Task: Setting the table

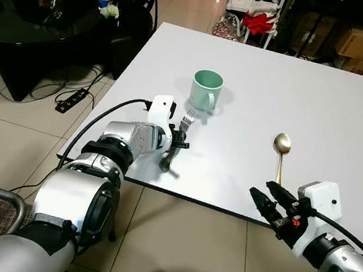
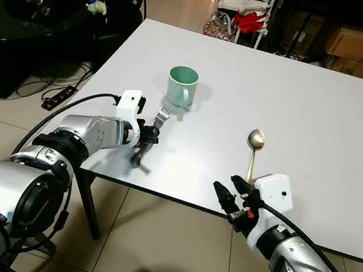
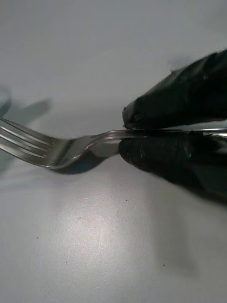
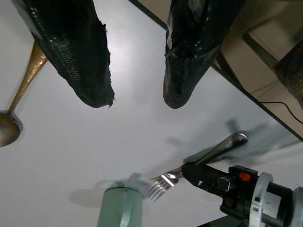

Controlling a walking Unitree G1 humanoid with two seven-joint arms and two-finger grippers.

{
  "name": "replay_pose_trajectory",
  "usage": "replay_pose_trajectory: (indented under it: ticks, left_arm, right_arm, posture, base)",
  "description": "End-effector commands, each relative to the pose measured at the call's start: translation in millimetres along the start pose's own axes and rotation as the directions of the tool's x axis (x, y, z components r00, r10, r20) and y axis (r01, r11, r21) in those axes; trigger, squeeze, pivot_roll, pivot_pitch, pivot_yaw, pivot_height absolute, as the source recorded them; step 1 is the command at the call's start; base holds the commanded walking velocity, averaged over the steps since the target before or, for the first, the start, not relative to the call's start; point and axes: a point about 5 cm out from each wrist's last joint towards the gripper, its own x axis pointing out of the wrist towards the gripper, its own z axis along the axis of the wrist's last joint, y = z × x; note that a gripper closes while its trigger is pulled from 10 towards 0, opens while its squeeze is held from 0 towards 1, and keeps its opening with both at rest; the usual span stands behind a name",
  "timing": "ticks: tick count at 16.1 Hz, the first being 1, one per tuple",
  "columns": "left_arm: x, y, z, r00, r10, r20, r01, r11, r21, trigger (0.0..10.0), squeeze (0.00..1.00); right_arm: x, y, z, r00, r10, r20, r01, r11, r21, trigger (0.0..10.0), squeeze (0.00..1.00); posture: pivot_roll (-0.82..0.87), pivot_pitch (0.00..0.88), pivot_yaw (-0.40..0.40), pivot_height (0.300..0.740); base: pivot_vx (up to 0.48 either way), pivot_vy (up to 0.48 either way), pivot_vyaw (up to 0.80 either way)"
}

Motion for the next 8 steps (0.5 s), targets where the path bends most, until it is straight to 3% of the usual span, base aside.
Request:
replay_pose_trajectory:
  ticks: [1,5,8]
  left_arm:
    - [1.1,4.6,-9.3,0.998,0.036,-0.047,-0.037,0.999,-0.021,10.0,1.00]
    - [-2.2,12.8,-3.6,0.997,0.072,-0.005,-0.072,0.996,-0.055,10.0,1.00]
    - [-10.2,22.5,13.4,0.992,0.094,0.080,-0.094,0.996,-0.006,10.0,1.00]
  right_arm:
    - [-1.2,-1.0,3.9,1.000,0.007,0.017,-0.007,1.000,-0.013,10.0,0.00]
    - [-1.0,-2.1,6.7,0.999,0.018,0.031,-0.018,1.000,-0.014,10.0,0.00]
    - [-0.9,-2.3,8.3,0.999,0.015,0.052,-0.015,1.000,-0.008,10.0,0.00]
  posture:
    - [-0.10,0.056,-0.020,0.740]
    - [-0.09,0.051,-0.025,0.740]
    - [-0.09,0.045,-0.022,0.740]
  base:
    - [0.000,0.000,0.00]
    - [0.000,0.000,0.00]
    - [0.000,0.000,0.00]
